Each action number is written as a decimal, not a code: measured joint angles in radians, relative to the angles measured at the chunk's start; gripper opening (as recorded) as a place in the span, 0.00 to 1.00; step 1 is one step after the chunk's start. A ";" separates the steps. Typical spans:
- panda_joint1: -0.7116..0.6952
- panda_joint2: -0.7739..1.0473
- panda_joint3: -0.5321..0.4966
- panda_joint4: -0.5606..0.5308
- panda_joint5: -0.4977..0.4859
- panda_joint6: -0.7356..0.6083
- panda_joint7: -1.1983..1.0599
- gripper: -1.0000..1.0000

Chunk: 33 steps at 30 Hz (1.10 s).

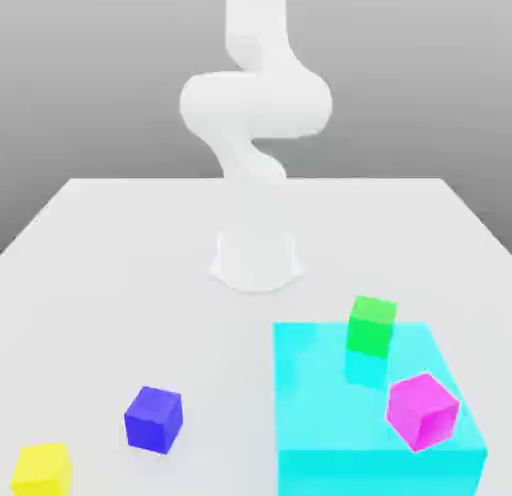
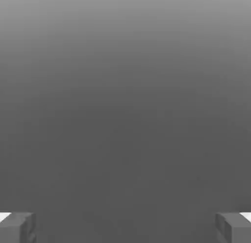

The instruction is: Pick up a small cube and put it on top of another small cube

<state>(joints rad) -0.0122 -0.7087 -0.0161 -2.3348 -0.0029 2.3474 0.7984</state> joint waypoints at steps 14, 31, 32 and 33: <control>-0.066 0.513 -0.106 -0.195 0.009 0.266 -0.027 0.50; -0.192 1.046 -0.064 -0.280 0.139 0.602 -0.137 0.00; -0.193 1.046 -0.064 -0.280 0.139 0.602 -0.137 0.00; -0.192 1.046 -0.064 -0.280 0.138 0.602 -0.136 0.00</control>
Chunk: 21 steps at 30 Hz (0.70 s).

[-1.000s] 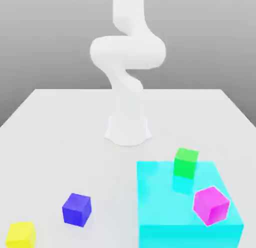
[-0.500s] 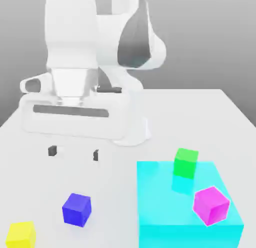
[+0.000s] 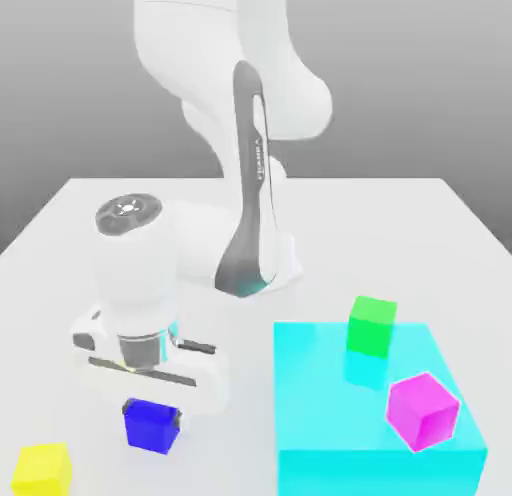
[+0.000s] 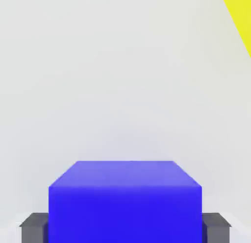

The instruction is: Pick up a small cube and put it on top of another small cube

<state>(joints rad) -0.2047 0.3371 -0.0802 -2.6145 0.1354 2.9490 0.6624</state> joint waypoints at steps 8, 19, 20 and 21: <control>0.026 -0.159 -0.041 -0.030 -0.068 -0.128 0.051 0.00; 0.324 -0.557 0.108 -0.097 -0.083 -0.459 -0.148 0.00; 0.351 -0.594 0.127 -0.103 -0.078 -0.489 -0.174 0.00; 0.380 -0.630 0.144 -0.109 -0.073 -0.519 -0.200 0.00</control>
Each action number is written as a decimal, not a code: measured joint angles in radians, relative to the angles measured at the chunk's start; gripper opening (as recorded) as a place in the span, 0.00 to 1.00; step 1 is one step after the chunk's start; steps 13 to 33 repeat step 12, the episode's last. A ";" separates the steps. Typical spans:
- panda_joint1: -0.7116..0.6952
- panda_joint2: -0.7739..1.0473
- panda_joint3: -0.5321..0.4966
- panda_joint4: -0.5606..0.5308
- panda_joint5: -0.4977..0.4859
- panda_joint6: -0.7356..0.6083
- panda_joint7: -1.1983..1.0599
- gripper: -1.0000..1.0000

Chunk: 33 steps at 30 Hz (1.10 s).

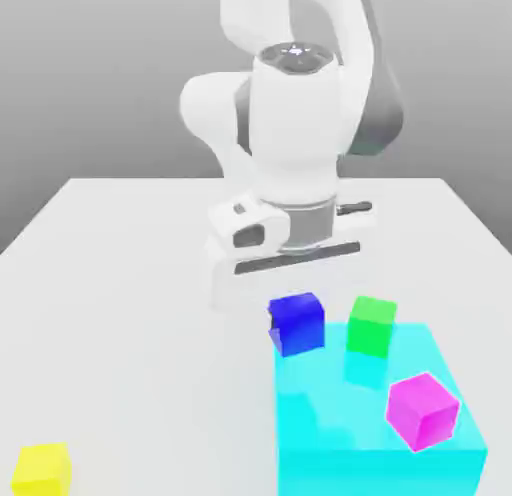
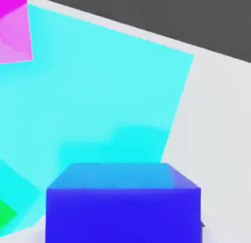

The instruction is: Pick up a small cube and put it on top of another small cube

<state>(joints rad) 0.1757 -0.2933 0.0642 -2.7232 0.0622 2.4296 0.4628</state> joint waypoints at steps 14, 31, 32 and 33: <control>0.119 -0.006 0.084 -0.081 0.015 0.077 -0.101 1.00; 0.119 -0.006 0.084 -0.081 0.015 0.077 -0.101 1.00; 0.119 -0.006 0.084 -0.081 0.015 0.077 -0.101 1.00; 0.119 -0.006 0.084 -0.081 0.015 0.077 -0.101 1.00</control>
